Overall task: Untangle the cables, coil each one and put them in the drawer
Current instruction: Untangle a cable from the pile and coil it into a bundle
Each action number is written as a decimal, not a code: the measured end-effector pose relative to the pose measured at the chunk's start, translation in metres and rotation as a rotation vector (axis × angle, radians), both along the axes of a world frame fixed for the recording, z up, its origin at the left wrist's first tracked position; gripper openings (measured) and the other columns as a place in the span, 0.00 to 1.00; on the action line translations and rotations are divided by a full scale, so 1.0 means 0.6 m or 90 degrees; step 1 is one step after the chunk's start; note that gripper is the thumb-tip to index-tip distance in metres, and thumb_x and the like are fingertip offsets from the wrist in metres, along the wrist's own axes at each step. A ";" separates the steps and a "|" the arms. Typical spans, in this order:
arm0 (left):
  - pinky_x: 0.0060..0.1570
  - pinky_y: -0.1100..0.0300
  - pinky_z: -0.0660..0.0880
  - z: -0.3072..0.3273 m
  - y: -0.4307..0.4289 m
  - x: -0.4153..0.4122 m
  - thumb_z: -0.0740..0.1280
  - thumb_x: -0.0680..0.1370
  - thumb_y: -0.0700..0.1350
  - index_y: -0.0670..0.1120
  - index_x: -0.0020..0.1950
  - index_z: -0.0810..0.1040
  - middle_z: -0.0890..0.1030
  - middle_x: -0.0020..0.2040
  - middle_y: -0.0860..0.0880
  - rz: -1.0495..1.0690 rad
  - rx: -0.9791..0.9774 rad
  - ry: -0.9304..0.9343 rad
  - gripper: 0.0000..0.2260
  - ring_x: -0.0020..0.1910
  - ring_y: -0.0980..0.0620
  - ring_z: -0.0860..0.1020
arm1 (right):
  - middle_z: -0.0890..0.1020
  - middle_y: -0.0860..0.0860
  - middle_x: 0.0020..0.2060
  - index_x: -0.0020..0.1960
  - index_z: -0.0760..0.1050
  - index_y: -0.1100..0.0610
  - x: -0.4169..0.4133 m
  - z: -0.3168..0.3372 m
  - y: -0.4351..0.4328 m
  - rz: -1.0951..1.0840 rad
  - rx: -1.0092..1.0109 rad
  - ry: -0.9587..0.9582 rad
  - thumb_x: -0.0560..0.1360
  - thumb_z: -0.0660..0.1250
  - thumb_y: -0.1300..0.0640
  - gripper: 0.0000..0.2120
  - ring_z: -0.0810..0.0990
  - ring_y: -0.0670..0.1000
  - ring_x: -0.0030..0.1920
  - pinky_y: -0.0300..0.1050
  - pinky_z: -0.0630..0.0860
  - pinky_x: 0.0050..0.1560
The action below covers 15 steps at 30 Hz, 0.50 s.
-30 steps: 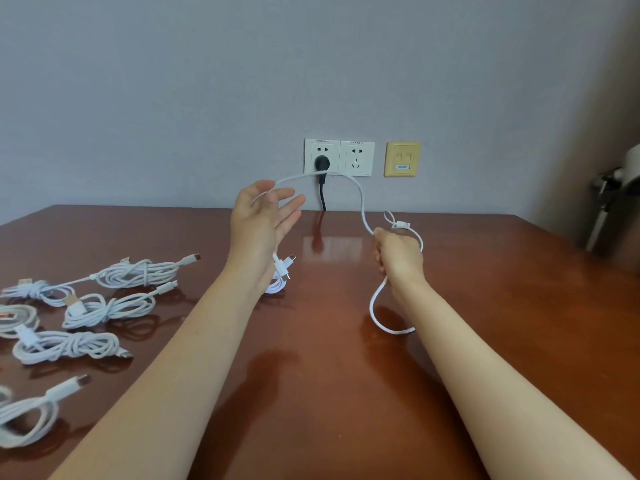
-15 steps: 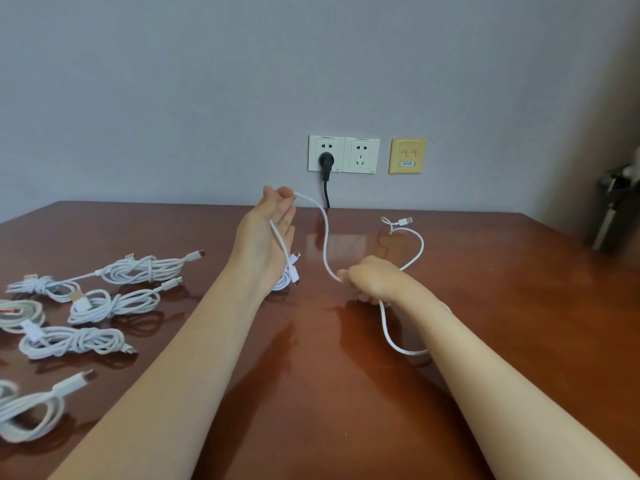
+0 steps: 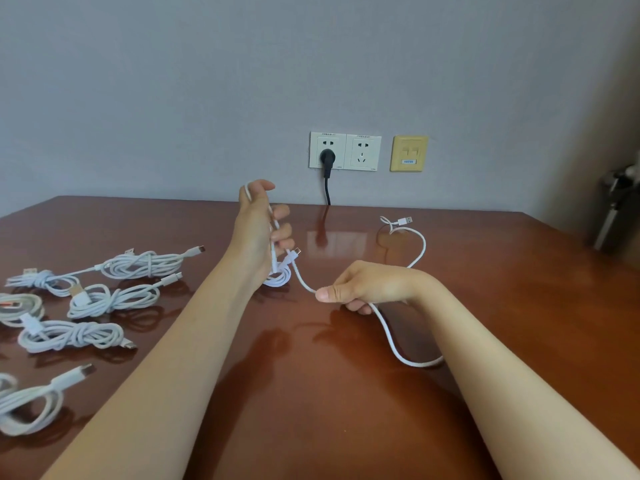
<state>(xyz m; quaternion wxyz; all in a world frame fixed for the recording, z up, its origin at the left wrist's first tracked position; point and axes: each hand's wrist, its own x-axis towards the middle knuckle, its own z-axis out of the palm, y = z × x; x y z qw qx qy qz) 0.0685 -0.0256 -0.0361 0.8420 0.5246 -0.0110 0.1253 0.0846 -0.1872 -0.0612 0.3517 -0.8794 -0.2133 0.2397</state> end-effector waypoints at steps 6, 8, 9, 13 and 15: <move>0.16 0.69 0.50 -0.002 0.019 0.011 0.49 0.84 0.50 0.49 0.37 0.60 0.61 0.20 0.55 0.008 0.008 0.072 0.15 0.16 0.59 0.53 | 0.74 0.51 0.26 0.31 0.68 0.57 0.004 0.002 -0.004 -0.007 0.079 -0.061 0.76 0.65 0.51 0.18 0.76 0.47 0.25 0.36 0.69 0.29; 0.16 0.69 0.50 -0.003 0.018 0.013 0.49 0.84 0.50 0.49 0.35 0.58 0.61 0.19 0.55 0.007 0.064 0.090 0.17 0.16 0.59 0.53 | 0.73 0.51 0.24 0.32 0.68 0.58 0.007 0.004 -0.009 -0.047 0.165 -0.098 0.77 0.64 0.54 0.16 0.73 0.47 0.21 0.34 0.69 0.25; 0.16 0.70 0.50 -0.005 0.015 0.012 0.49 0.84 0.50 0.48 0.35 0.58 0.61 0.18 0.55 -0.001 0.093 0.101 0.17 0.15 0.59 0.54 | 0.72 0.50 0.23 0.33 0.68 0.58 0.008 0.006 -0.012 -0.058 0.198 -0.125 0.78 0.63 0.54 0.16 0.70 0.47 0.20 0.34 0.67 0.24; 0.17 0.72 0.51 -0.013 0.005 0.007 0.50 0.83 0.52 0.46 0.46 0.70 0.61 0.18 0.56 -0.082 0.231 0.149 0.15 0.14 0.60 0.55 | 0.64 0.49 0.21 0.33 0.70 0.59 0.001 0.020 -0.007 -0.039 0.269 -0.182 0.77 0.64 0.58 0.14 0.59 0.44 0.19 0.33 0.58 0.21; 0.17 0.72 0.52 -0.019 -0.003 0.006 0.50 0.83 0.54 0.46 0.49 0.74 0.61 0.19 0.55 -0.121 0.317 0.161 0.18 0.15 0.60 0.56 | 0.65 0.47 0.21 0.32 0.73 0.57 -0.002 0.024 0.002 -0.040 0.265 -0.236 0.75 0.67 0.57 0.13 0.60 0.42 0.20 0.31 0.57 0.23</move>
